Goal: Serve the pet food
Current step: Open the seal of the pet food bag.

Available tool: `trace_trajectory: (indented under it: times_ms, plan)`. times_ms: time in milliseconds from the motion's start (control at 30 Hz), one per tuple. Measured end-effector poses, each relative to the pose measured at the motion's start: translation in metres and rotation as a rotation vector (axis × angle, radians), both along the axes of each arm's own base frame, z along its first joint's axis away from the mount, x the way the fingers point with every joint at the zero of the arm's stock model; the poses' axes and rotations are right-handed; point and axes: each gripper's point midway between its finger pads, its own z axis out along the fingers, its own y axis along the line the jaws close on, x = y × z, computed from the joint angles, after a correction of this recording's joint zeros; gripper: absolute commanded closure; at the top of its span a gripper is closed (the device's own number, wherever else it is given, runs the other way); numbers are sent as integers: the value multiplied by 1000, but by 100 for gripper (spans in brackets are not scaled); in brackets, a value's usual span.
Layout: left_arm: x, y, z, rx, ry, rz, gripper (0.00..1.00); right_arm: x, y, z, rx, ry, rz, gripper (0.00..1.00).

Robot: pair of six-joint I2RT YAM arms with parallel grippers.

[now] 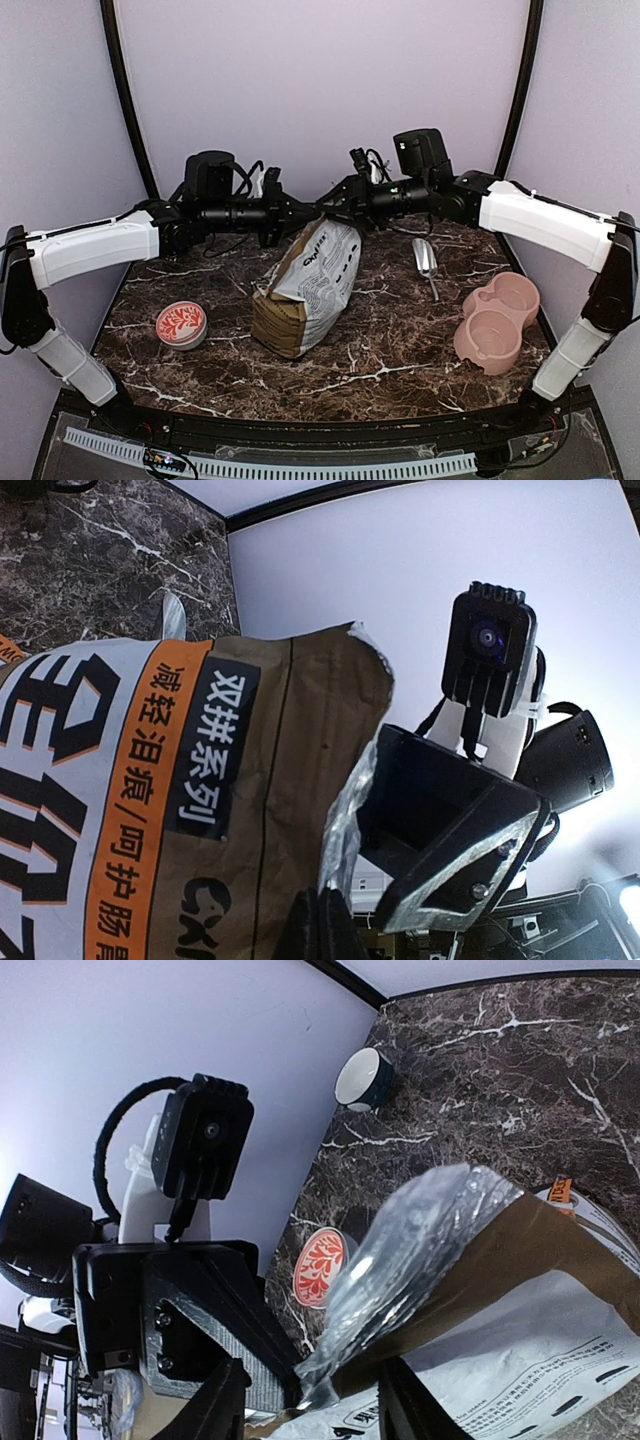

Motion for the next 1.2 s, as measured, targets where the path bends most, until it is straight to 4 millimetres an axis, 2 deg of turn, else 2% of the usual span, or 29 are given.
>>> trace_trajectory:
  times_ms: [167,400,733,967,1200]
  plan:
    - [1,1,-2,1,3,-8,100,2,2,-7,-19,19,6,82]
    - [2,0,-4,7,-9,-20,100,3,3,-5,-38,13,24,100]
    - [4,2,-8,21,-19,-22,100,5,7,-6,-112,-60,84,100]
    - [6,4,-11,36,-9,-11,100,6,12,-11,-431,-307,87,100]
    - [7,5,-23,62,38,4,100,10,6,-30,-716,-540,43,100]
